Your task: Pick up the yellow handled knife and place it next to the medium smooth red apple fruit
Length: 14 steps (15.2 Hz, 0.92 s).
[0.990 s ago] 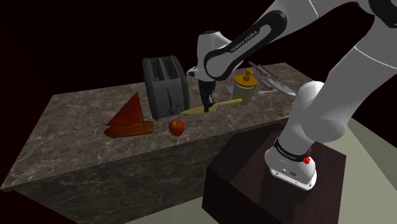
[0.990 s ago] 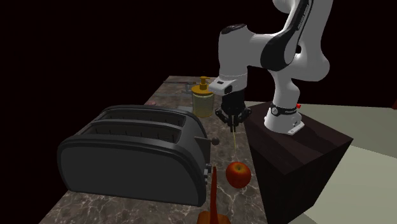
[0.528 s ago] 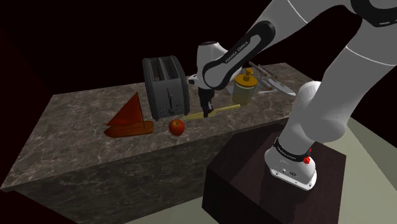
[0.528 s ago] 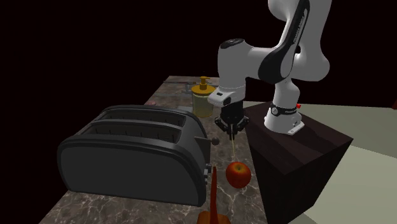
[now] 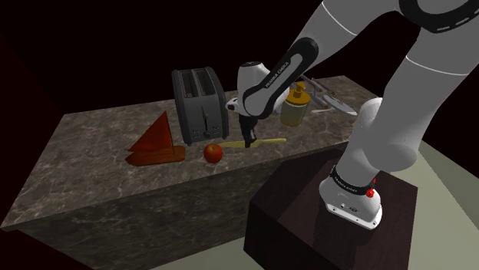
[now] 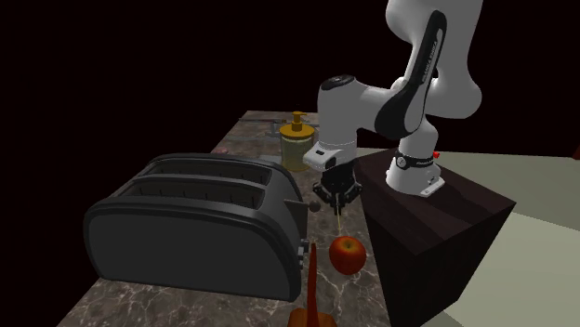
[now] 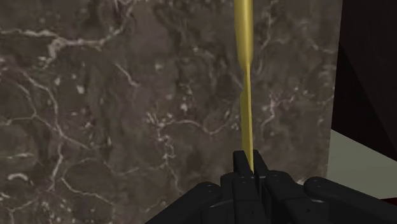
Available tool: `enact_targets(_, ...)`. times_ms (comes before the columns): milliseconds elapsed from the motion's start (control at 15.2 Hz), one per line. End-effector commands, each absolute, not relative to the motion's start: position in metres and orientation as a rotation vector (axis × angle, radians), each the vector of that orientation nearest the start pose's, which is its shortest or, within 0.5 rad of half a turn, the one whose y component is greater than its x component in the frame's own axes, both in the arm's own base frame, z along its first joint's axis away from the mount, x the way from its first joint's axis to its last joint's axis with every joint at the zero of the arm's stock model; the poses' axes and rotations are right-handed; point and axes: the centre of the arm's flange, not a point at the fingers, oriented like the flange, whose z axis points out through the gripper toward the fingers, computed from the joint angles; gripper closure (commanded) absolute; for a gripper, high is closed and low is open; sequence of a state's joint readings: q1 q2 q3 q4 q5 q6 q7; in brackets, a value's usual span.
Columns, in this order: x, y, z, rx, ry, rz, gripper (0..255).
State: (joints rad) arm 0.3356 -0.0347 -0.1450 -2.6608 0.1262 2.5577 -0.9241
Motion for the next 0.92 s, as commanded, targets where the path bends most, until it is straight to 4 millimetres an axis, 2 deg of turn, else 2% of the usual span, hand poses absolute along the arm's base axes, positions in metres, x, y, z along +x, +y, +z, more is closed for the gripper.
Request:
enact_targets(0,0.405,0.077,0.241,-2.670,-1.472,0.065,255)
enact_targets(330,0.405,0.077,0.241,-2.670,-1.472,0.065,255)
enact_targets(396,0.405,0.077,0.241,-2.670,-1.472,0.065,0)
enact_targets(726,0.405,0.077,0.241,-2.670,-1.472,0.065,0)
enact_targets(858,0.407,0.075,0.267,-2.670,-1.472,0.065,0)
